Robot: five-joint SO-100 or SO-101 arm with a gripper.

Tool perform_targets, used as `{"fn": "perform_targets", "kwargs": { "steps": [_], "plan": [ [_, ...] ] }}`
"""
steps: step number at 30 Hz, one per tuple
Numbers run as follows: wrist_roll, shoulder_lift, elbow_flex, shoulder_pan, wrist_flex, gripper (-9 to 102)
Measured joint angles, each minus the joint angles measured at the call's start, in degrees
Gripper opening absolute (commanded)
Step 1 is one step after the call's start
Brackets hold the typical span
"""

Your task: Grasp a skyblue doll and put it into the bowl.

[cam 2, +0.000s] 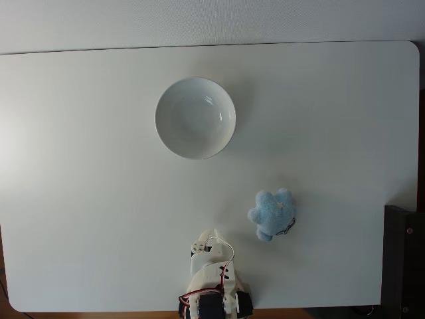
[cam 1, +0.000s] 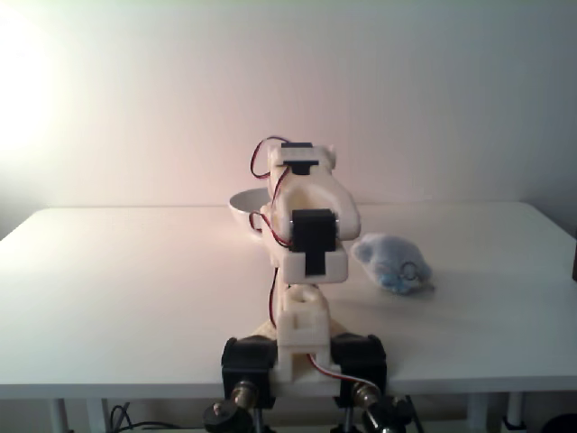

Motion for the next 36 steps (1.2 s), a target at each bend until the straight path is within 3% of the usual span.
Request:
{"fn": "perform_targets", "kwargs": {
  "steps": [2,6,9,36],
  "plan": [
    [1.05,0.00,0.35,0.00,-1.05,0],
    [6.86,0.35,1.58,-0.18,-14.41,0],
    [7.73,-0.44,1.67,-0.09,-17.14,0],
    [7.91,-0.09,1.67,-0.09,-18.11,0]
  ]
}}
